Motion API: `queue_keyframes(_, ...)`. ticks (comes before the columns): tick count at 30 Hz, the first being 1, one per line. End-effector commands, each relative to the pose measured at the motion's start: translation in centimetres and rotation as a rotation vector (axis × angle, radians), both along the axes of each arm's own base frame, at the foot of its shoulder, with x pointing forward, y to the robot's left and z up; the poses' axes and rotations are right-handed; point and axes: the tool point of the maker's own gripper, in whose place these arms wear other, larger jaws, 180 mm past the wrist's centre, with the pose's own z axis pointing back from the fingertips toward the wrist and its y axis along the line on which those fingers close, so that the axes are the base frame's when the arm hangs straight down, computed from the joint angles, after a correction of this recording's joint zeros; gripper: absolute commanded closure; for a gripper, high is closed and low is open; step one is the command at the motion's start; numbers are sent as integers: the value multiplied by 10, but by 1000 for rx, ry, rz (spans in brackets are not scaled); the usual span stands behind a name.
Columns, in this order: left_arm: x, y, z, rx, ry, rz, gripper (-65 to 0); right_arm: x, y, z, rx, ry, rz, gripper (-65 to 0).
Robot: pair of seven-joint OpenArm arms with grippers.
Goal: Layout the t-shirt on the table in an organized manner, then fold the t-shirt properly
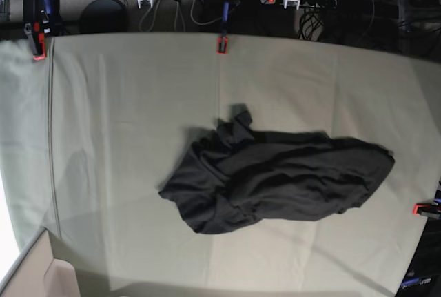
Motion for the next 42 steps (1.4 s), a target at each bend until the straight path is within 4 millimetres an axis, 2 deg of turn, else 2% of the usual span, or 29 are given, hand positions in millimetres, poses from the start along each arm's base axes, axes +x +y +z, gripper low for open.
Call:
queue_keyframes(1,-3,1,0,6,4,4,0,-3,2,0,15,1,4,-1)
queue_keyframes(18,-4,0,0,3,4,4,0,-5,-2,0,8,3,5,0)
queue_keyframes(20,-4,1,0,3,4,4,0,-13,-8,1,0,15,9,0)
queue_keyframes(22,-17,2,1,2,21,2,0,-15,-12,2,-7,3,13,0)
queue_keyframes(24,-16,14,2,18,-11,-2,0,-24,-17,6,-15,-8,19,0)
queue_keyframes(27,-24,22,8,23,-62,-13,0,-40,-32,14,-40,-26,26,0)
queue_keyframes(28,-28,22,12,21,-83,-17,0,-46,-35,18,-44,-32,28,0)
queue_keyframes(31,-27,46,29,50,-163,-48,0,-62,-51,32,-69,-57,47,0)
queue_keyframes(33,-21,52,44,53,-223,-70,0,-66,-52,43,-72,-89,57,0)
queue_keyframes(36,-15,54,69,48,-306,-101,0,-65,-65,66,-92,-147,89,0)
queue_keyframes(39,-3,46,100,27,-399,-126,0,-55,-69,94,-100,-228,119,0)
queue_keyframes(42,19,31,136,-2,-514,-136,0,-39,-79,130,-125,-321,137,0)
